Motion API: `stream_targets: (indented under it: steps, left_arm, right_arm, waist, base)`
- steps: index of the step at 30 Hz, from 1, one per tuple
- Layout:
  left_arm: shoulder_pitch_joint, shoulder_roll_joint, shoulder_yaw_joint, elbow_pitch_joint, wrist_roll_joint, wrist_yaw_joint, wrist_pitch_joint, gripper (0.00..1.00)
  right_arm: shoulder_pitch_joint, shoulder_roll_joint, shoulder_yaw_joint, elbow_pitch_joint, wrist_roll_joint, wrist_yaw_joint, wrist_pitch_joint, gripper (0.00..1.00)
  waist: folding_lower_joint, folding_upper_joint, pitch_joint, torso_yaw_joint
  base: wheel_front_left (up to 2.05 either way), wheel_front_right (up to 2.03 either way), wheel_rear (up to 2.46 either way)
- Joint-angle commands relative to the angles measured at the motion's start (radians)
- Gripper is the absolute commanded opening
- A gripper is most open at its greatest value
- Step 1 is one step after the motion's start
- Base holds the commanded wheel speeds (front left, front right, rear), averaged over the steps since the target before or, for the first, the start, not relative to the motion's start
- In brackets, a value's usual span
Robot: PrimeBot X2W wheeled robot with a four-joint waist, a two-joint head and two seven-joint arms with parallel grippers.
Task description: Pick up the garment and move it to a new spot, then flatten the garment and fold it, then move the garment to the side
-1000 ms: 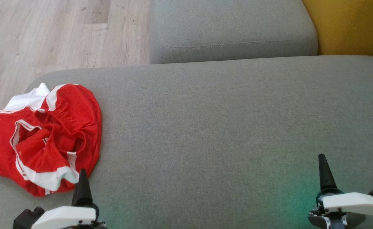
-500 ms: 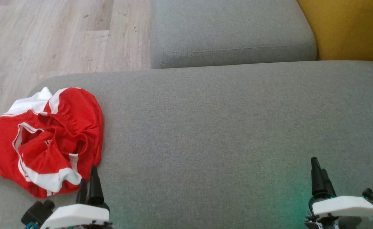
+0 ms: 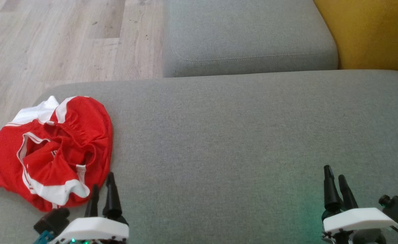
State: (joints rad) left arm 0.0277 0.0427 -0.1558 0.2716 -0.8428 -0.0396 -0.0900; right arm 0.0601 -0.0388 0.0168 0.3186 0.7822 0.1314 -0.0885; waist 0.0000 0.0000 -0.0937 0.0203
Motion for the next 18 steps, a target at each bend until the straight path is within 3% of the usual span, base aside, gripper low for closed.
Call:
stream_targets:
  steps: [1, 18]
  left_arm:
    - [-0.034, 0.005, 0.009, -0.041, 0.030, 0.000, -0.012, 1.00]
    - [-0.036, 0.006, -0.032, -0.043, 0.209, 0.017, -0.062, 1.00]
  right_arm:
    - [-0.020, -0.007, 0.018, -0.038, -0.030, 0.000, -0.015, 1.00]
    - [-0.016, -0.008, 0.051, -0.050, -0.229, -0.001, -0.065, 1.00]
  waist:
    - [0.0000, 0.0000, -0.001, 0.000]
    - [0.0000, 0.0000, -0.019, -0.002]
  base:
    - [0.00, 0.00, 0.00]
    - [0.00, 0.00, 0.00]
